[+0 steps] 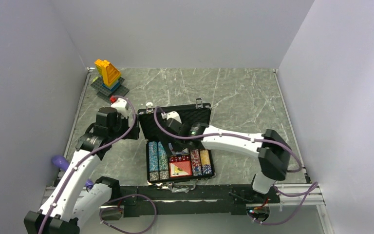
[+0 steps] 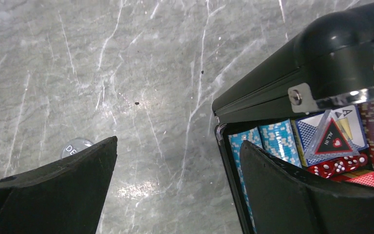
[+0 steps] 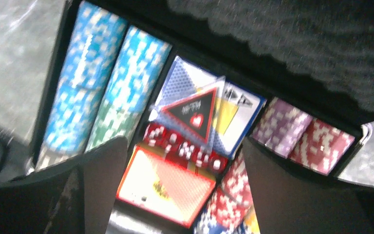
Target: Pack up texas hold em set
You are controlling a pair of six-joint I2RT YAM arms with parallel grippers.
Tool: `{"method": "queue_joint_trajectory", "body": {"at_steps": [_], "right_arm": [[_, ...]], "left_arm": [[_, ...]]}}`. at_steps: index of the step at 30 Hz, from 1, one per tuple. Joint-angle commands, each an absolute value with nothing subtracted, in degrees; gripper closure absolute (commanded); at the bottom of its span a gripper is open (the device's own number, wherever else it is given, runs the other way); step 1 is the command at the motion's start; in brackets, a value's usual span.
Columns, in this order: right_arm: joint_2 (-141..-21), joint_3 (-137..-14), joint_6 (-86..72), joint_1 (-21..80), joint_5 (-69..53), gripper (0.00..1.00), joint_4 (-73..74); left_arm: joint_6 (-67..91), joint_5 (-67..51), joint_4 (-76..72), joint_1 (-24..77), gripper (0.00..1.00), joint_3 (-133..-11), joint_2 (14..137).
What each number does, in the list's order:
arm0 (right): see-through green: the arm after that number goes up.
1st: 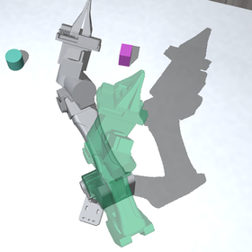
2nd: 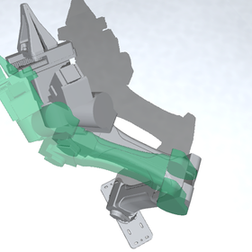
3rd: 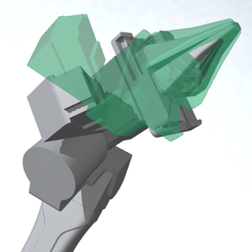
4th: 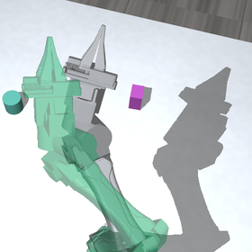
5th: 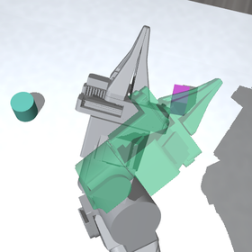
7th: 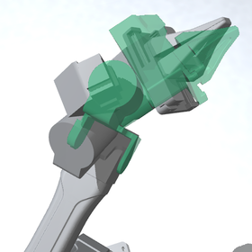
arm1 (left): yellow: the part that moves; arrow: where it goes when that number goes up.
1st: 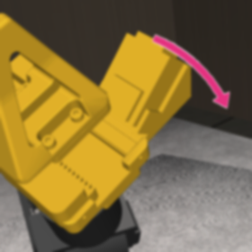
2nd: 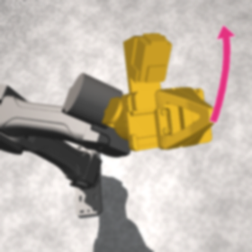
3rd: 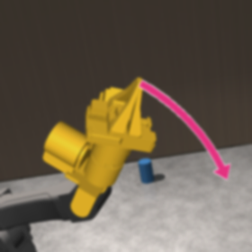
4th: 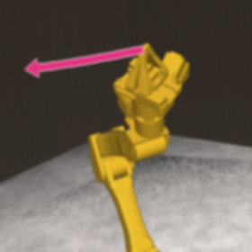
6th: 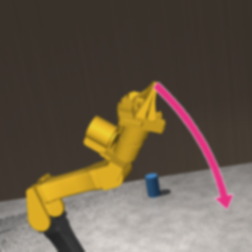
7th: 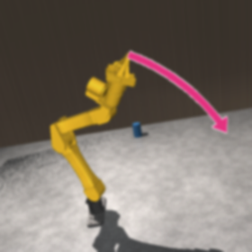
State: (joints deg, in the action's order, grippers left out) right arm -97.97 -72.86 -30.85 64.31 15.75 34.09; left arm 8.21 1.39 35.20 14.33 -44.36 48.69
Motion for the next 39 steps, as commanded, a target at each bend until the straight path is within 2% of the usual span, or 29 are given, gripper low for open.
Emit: {"method": "queue_joint_trajectory", "body": {"at_steps": [1, 7, 11, 14, 16, 21, 23, 31, 39], "right_arm": [[-89.14, -70.78, -24.50, 64.42, 13.08, 0.08, 30.28], [-80.42, -71.00, -16.86, 63.52, 10.74, 0.08, 28.68], [-74.00, -71.19, -14.52, 57.93, 2.87, 0.09, 26.09], [-70.10, -71.14, -13.55, 49.98, -4.08, 0.09, 24.23], [-68.50, -71.68, -13.15, 40.93, -10.39, 0.09, 23.78], [-69.35, -73.91, -13.37, 21.64, -21.86, 0.09, 24.28], [-70.23, -75.70, -12.22, 21.37, -16.38, 0.08, 26.19], [-67.97, -75.44, -12.00, 21.23, -12.43, 0.07, 26.74], [-66.02, -71.15, -13.37, 16.70, -12.35, 0.06, 25.34]], "left_arm": [[7.62, 0.64, 32.51, 14.06, 0.01, -44.06, 43.92], [11.39, 2.89, 37.90, 13.99, 0.01, -47.04, 40.27], [15.29, 3.93, 43.24, 13.81, 0.01, -50.51, 40.94], [18.50, 6.32, 46.54, 13.25, 0.01, -52.78, 42.24], [20.93, 6.93, 47.95, 11.88, 0.00, -53.85, 43.53], [25.27, 4.94, 48.90, 3.87, 0.01, -54.17, 50.25], [26.18, 5.14, 49.00, 0.51, 0.01, -54.12, 54.00], [22.02, 8.04, 40.87, -10.75, 0.02, -50.12, 67.85], [16.18, 9.77, 37.06, -13.80, 0.15, -53.53, 87.62]]}}
